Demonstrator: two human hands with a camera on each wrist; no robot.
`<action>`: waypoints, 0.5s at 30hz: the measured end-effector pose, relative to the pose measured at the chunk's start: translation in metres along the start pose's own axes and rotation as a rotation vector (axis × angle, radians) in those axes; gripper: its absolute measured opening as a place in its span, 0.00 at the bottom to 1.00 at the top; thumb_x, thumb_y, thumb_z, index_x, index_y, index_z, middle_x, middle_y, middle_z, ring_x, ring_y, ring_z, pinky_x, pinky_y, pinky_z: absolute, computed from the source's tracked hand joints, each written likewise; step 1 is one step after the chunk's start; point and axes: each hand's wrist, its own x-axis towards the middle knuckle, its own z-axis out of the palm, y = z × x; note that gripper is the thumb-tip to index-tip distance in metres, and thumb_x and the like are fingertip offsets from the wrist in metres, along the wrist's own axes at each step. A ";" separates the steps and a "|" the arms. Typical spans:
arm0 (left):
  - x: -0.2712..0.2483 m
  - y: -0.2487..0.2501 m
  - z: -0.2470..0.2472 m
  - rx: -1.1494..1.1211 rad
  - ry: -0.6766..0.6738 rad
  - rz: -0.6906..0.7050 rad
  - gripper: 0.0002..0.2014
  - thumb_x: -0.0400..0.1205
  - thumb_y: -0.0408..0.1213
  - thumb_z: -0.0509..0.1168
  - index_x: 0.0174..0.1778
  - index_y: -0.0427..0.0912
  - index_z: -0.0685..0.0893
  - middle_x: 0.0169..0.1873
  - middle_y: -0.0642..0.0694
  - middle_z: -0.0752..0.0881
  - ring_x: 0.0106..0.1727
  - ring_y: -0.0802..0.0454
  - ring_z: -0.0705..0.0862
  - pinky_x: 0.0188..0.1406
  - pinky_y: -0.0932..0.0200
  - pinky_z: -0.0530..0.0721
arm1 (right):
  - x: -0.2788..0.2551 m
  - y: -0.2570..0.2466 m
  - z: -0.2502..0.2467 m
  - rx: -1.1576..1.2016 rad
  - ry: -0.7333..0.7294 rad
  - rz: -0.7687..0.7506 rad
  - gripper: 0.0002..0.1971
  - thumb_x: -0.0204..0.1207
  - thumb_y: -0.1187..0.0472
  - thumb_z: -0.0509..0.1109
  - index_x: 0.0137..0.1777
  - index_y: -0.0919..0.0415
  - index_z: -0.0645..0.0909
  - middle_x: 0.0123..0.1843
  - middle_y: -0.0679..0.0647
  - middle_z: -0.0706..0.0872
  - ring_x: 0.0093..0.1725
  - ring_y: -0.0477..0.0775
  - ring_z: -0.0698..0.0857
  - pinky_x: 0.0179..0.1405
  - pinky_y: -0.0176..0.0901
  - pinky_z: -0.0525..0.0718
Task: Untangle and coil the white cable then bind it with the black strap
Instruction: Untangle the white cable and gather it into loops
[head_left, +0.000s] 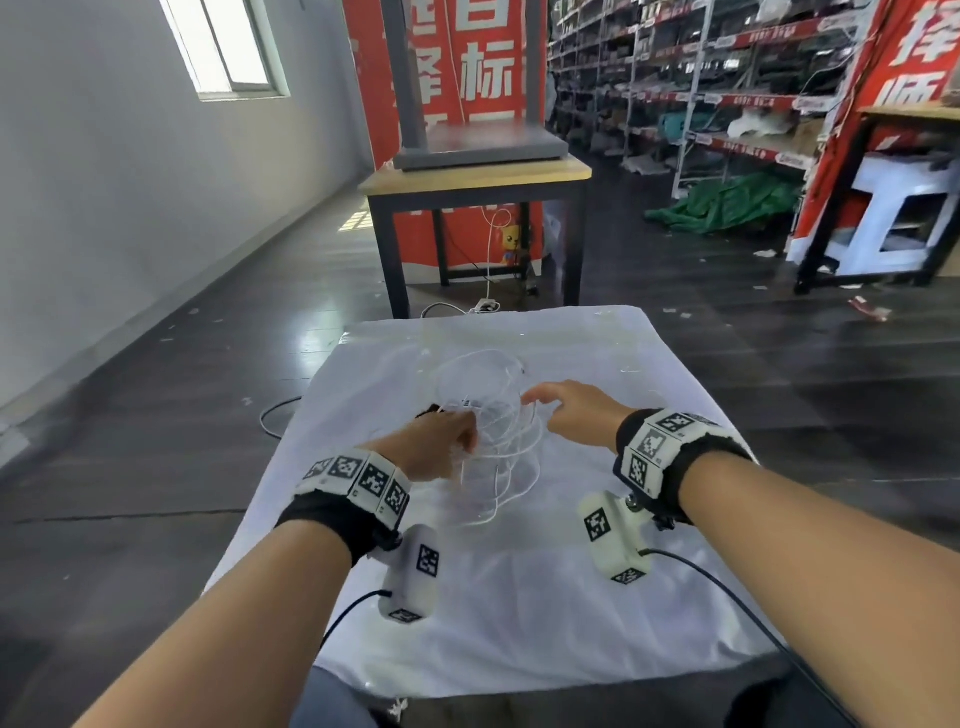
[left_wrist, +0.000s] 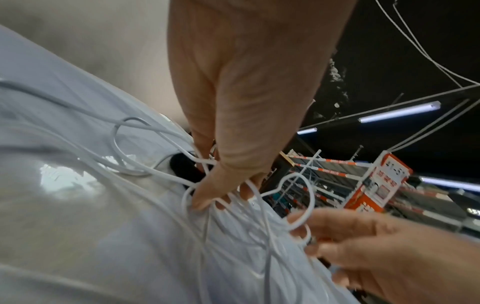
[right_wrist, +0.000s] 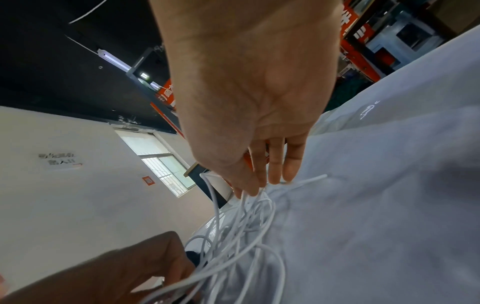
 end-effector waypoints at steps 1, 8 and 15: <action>0.003 -0.002 0.000 -0.010 0.029 -0.019 0.14 0.78 0.25 0.63 0.58 0.39 0.78 0.50 0.47 0.78 0.49 0.52 0.73 0.41 0.66 0.64 | 0.002 0.002 0.001 -0.031 -0.011 0.005 0.26 0.76 0.74 0.56 0.71 0.53 0.78 0.74 0.57 0.76 0.71 0.56 0.75 0.60 0.36 0.70; 0.013 -0.018 0.000 -0.587 -0.033 -0.106 0.15 0.75 0.22 0.64 0.52 0.45 0.82 0.49 0.52 0.84 0.48 0.55 0.80 0.46 0.66 0.76 | 0.023 0.006 0.000 -0.138 0.117 0.140 0.16 0.78 0.69 0.58 0.57 0.69 0.86 0.63 0.64 0.84 0.62 0.64 0.82 0.65 0.53 0.79; 0.017 -0.044 0.000 -0.549 0.408 -0.248 0.08 0.80 0.36 0.68 0.54 0.47 0.84 0.49 0.54 0.86 0.51 0.53 0.84 0.54 0.57 0.80 | 0.046 -0.025 0.001 -0.117 0.241 0.034 0.16 0.77 0.67 0.58 0.64 0.60 0.75 0.72 0.59 0.66 0.71 0.64 0.67 0.69 0.50 0.69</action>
